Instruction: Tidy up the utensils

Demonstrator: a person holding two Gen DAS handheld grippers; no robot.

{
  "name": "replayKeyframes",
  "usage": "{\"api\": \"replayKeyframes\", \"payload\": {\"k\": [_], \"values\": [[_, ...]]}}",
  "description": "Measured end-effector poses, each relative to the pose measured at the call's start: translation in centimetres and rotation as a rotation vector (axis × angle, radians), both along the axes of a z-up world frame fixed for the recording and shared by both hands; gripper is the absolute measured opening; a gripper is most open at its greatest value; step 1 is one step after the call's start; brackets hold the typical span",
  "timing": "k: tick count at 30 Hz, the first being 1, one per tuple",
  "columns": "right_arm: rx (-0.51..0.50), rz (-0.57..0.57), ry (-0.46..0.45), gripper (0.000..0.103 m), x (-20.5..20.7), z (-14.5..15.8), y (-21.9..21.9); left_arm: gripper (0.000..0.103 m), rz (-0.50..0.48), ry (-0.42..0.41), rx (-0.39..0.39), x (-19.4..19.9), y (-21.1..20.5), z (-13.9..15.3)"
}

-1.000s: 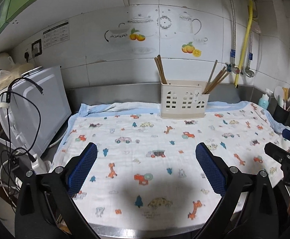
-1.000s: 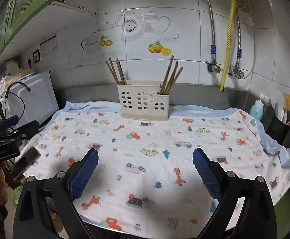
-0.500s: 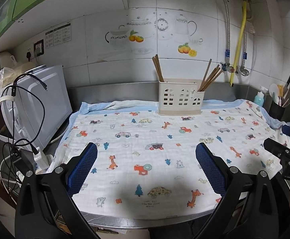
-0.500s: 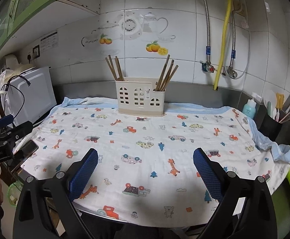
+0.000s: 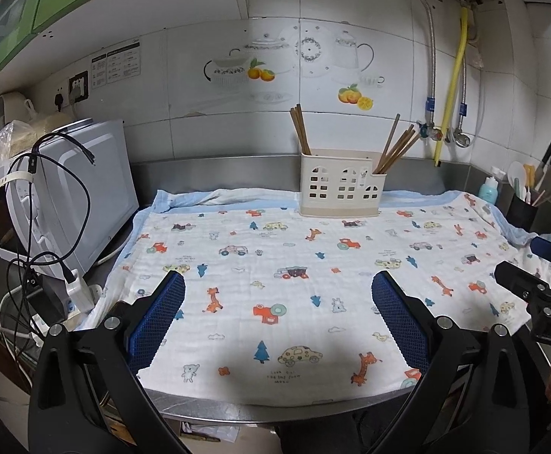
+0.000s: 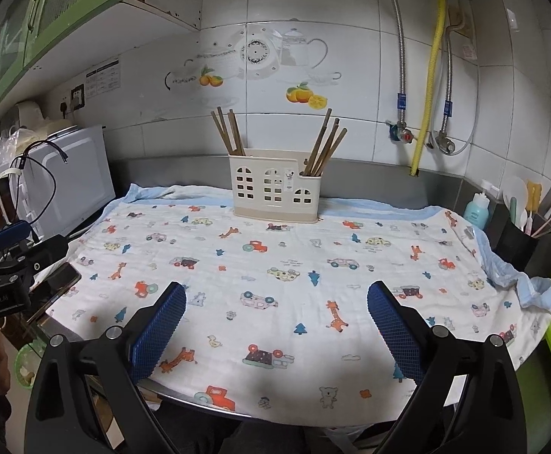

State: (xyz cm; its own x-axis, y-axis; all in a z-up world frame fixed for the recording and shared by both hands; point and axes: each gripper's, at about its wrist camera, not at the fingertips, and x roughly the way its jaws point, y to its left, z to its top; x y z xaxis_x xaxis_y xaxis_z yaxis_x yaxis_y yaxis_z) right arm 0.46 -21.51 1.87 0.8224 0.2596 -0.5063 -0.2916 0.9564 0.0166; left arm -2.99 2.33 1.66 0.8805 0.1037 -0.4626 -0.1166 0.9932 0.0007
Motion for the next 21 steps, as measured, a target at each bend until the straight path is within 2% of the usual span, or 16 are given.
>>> {"api": "replayKeyframes", "payload": {"k": [21], "values": [[0.016,0.009,-0.002,0.094,-1.2,-0.2,-0.1,0.098,-0.014,-0.009,-0.013,-1.5,-1.1,-0.1]]}}
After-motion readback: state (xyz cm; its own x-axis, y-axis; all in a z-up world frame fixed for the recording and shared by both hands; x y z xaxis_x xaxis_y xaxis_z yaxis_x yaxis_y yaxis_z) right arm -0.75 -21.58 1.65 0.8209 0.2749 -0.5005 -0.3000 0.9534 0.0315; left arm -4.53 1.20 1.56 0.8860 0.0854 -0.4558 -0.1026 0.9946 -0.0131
